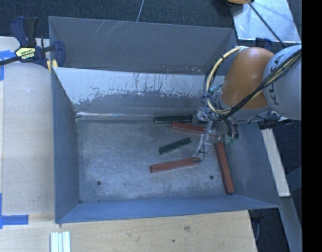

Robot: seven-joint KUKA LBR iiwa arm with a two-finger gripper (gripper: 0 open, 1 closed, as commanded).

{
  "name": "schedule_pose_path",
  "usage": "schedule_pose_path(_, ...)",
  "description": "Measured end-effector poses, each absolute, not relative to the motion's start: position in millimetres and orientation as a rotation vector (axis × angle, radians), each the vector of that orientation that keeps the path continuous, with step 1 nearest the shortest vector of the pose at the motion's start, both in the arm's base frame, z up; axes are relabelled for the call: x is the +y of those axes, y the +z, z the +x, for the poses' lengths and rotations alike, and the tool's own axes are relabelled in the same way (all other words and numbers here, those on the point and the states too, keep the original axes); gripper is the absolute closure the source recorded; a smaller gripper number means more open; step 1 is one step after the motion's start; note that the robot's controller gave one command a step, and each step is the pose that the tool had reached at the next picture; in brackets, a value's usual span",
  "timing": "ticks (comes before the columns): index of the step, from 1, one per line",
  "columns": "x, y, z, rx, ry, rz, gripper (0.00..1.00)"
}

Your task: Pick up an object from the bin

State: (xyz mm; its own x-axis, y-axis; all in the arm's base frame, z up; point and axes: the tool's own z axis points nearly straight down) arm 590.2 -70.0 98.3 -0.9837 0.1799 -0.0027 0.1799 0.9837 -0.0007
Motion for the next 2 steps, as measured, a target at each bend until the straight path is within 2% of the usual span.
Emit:
schedule_pose_path(1,-74.8,77.8,621.3,3.086,0.000,0.518,1.00)
schedule_pose_path(2,-74.8,77.9,621.3,3.086,0.000,0.517,1.00)
